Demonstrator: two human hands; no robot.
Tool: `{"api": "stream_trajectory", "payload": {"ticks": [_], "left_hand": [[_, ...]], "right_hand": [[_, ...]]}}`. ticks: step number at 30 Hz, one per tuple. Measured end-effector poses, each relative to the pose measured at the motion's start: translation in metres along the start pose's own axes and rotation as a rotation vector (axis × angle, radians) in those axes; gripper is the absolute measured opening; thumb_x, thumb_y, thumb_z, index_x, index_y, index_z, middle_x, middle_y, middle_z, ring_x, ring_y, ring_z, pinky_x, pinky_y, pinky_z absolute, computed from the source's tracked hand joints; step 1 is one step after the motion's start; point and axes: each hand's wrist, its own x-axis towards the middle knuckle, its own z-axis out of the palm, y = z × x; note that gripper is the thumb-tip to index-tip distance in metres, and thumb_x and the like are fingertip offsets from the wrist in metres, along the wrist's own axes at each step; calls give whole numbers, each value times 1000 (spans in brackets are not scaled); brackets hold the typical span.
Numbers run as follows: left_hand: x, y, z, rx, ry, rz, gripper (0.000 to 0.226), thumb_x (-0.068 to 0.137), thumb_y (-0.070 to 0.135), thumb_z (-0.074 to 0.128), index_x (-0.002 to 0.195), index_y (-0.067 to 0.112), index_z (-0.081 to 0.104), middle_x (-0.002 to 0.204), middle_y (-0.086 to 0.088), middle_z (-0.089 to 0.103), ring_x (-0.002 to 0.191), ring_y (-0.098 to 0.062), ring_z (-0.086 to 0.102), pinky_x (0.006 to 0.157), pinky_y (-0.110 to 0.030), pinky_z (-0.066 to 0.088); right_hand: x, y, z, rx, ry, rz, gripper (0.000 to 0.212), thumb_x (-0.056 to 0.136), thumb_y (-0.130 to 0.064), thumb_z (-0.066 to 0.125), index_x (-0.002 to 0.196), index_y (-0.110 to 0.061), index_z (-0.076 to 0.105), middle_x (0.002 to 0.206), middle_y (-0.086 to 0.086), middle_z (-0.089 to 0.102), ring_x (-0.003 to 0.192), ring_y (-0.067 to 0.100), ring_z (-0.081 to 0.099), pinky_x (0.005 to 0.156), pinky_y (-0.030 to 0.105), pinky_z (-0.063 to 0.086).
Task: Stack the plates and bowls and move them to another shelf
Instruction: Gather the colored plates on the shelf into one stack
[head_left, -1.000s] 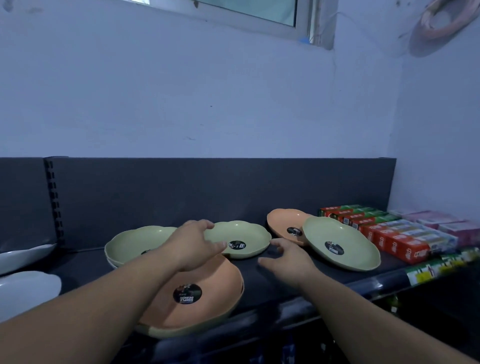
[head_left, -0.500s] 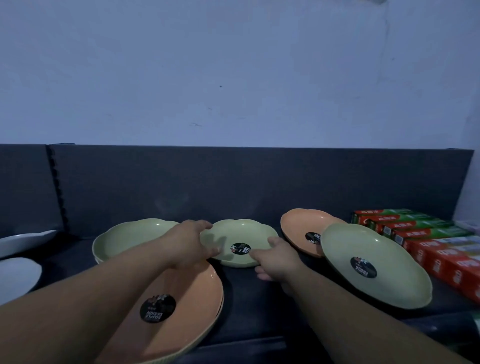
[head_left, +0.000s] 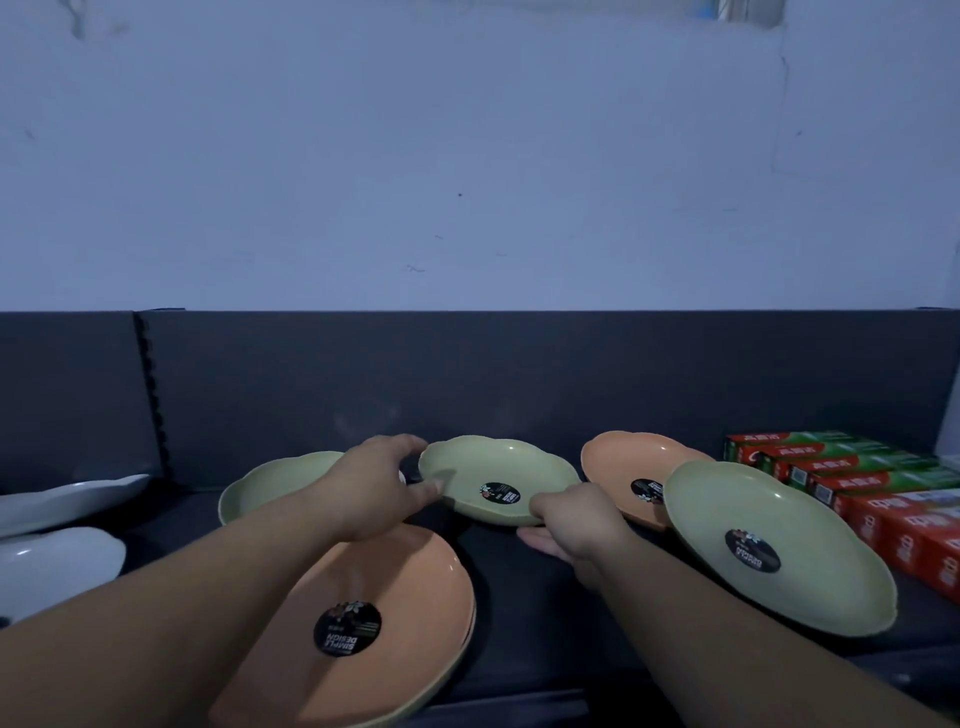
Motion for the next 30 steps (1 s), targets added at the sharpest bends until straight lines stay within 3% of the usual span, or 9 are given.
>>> {"api": "stream_trajectory", "payload": {"ticks": [2, 4, 6, 12, 20, 24, 26, 28, 30], "left_hand": [[-4, -7, -7, -22, 32, 1, 53, 88, 44, 60, 137, 29, 46, 142, 2, 47, 129, -16, 44, 99, -24, 34], [-10, -17, -16, -24, 57, -4, 55, 88, 44, 58, 138, 27, 44, 145, 2, 44, 132, -16, 42, 103, -26, 33], [-13, -27, -25, -23, 87, -13, 56, 89, 44, 58, 140, 26, 43, 147, 1, 43, 133, -17, 41, 104, -26, 32], [-28, -54, -50, -130, 149, -79, 54, 90, 44, 56, 140, 27, 43, 144, -1, 47, 128, -20, 47, 97, -28, 39], [-54, -79, -56, -332, 113, -128, 56, 88, 51, 55, 137, 26, 47, 133, -2, 55, 118, -21, 56, 98, -35, 46], [-70, -84, -54, -418, 80, -122, 58, 85, 47, 62, 137, 27, 47, 128, 0, 60, 108, -18, 60, 94, -28, 46], [-81, -84, -50, -415, 72, -96, 59, 86, 46, 61, 139, 26, 44, 112, 8, 64, 107, -17, 59, 95, -29, 45], [-94, -81, -48, -421, 74, -69, 60, 86, 45, 61, 139, 25, 42, 94, 16, 61, 104, -17, 59, 97, -32, 46], [-106, -79, -47, -397, 65, -63, 64, 86, 46, 60, 143, 26, 37, 118, 6, 60, 112, -20, 55, 99, -30, 43]], "right_hand": [[-3, -6, 5, 16, 0, -9, 13, 81, 6, 52, 94, 5, 55, 87, 12, 57, 75, 28, 67, 89, 53, 55], [-10, -13, 10, 21, 4, -31, 10, 85, 6, 52, 91, -2, 54, 95, 13, 60, 79, 29, 71, 72, 35, 62], [-17, -19, 16, 10, -2, -56, 16, 86, 5, 53, 101, 1, 53, 100, 16, 60, 81, 30, 71, 63, 28, 62], [-45, -38, 45, -10, -67, -88, 37, 86, 1, 53, 123, 4, 52, 114, 22, 64, 76, 26, 74, 62, 26, 61], [-92, -44, 63, -182, -93, -81, 36, 88, -2, 43, 120, 0, 60, 91, 17, 73, 59, 19, 72, 53, 23, 56], [-109, -37, 65, -253, -14, -95, 54, 88, -3, 44, 141, -18, 42, 86, 14, 73, 56, 20, 68, 47, 26, 55], [-122, -34, 65, -304, 39, -131, 44, 89, -5, 45, 129, -23, 44, 84, 13, 70, 57, 20, 67, 48, 29, 55], [-130, -29, 65, -382, 101, -182, 24, 86, -6, 49, 107, -7, 59, 76, 12, 67, 54, 20, 61, 46, 28, 47], [-136, -25, 63, -501, 150, -221, 17, 81, -12, 53, 88, -5, 68, 71, 8, 65, 57, 21, 56, 51, 27, 41]]}}
